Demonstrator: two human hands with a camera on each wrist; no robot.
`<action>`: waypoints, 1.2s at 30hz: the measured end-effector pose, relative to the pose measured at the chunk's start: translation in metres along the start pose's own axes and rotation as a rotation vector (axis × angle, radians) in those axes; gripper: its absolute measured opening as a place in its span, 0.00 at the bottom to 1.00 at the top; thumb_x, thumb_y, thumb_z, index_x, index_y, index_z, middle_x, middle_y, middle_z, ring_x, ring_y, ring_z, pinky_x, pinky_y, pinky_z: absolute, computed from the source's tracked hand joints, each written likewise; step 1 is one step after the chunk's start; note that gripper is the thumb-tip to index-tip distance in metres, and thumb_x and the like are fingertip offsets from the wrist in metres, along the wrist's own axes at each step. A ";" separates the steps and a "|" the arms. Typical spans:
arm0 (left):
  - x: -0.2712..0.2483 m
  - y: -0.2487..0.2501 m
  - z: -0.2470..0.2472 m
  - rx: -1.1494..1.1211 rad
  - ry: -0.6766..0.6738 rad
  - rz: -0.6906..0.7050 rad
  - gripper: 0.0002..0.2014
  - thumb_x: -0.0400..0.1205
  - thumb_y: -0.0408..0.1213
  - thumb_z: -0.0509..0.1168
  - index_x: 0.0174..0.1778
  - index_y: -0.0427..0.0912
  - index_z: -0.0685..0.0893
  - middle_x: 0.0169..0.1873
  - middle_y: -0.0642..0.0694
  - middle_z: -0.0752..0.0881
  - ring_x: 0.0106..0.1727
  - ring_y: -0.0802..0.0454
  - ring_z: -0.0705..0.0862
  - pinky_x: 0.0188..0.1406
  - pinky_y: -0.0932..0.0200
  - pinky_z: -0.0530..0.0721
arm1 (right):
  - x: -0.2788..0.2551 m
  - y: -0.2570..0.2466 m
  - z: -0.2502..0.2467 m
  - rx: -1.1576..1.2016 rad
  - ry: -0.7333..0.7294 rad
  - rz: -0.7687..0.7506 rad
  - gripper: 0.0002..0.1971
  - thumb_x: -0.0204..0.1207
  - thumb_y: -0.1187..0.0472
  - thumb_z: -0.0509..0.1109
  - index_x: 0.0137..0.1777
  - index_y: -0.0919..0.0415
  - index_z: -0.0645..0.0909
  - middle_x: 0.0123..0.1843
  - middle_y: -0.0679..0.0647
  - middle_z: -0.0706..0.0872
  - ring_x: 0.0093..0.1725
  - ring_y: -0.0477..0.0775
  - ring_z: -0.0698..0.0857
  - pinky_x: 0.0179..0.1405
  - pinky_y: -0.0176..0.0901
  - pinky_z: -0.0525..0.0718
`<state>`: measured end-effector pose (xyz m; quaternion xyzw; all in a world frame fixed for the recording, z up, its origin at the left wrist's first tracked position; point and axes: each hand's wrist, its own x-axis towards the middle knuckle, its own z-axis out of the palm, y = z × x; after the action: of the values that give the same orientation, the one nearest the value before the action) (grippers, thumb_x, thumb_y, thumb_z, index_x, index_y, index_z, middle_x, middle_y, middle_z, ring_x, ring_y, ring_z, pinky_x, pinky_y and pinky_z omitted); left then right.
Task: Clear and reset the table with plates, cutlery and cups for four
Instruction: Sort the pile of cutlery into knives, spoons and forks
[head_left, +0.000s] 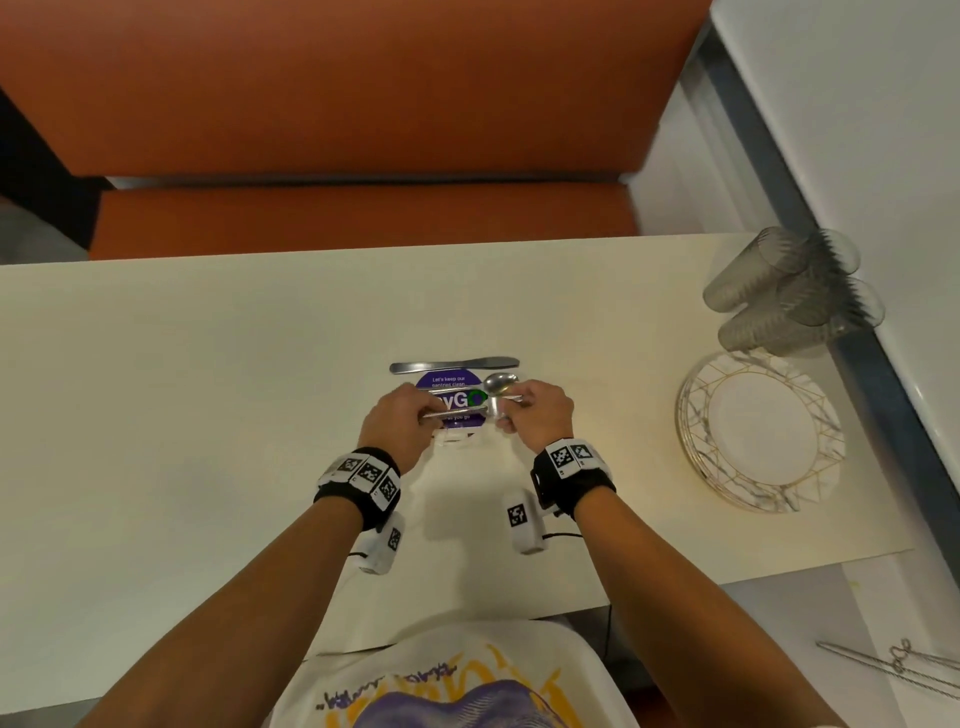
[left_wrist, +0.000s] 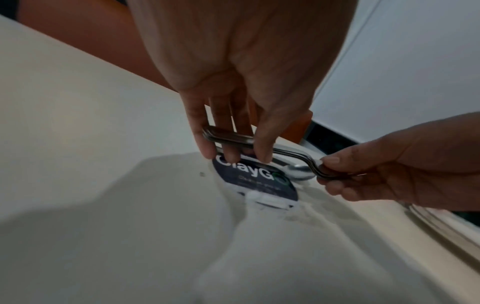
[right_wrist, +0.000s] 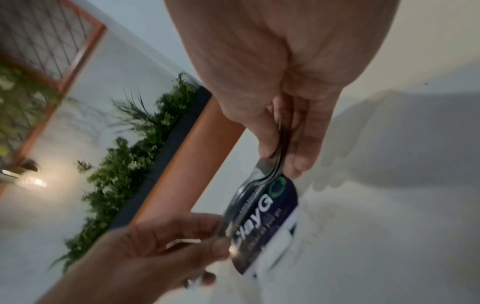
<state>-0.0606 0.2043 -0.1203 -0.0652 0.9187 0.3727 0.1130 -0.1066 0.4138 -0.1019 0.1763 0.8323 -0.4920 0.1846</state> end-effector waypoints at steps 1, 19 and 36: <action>0.002 -0.001 0.000 0.064 0.010 0.016 0.08 0.82 0.37 0.75 0.56 0.48 0.93 0.53 0.49 0.86 0.51 0.50 0.84 0.53 0.51 0.85 | -0.001 0.001 0.003 -0.013 -0.007 0.013 0.04 0.73 0.68 0.79 0.47 0.62 0.89 0.39 0.60 0.93 0.30 0.55 0.92 0.35 0.41 0.91; 0.008 -0.020 0.016 0.179 0.055 -0.006 0.08 0.79 0.34 0.76 0.53 0.41 0.93 0.51 0.42 0.88 0.56 0.38 0.81 0.57 0.42 0.82 | 0.019 0.021 0.029 -0.068 0.053 0.083 0.09 0.69 0.65 0.84 0.40 0.54 0.86 0.41 0.58 0.92 0.41 0.62 0.93 0.49 0.58 0.93; 0.023 0.120 0.069 -0.017 -0.107 0.219 0.07 0.85 0.39 0.66 0.54 0.48 0.89 0.46 0.53 0.87 0.45 0.55 0.84 0.49 0.58 0.83 | -0.010 0.065 -0.129 -0.029 0.247 -0.105 0.07 0.80 0.67 0.70 0.48 0.58 0.89 0.42 0.56 0.92 0.36 0.58 0.91 0.41 0.47 0.91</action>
<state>-0.0963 0.3379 -0.0938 0.0547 0.9098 0.3936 0.1199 -0.0846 0.5565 -0.0885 0.1890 0.8638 -0.4634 0.0572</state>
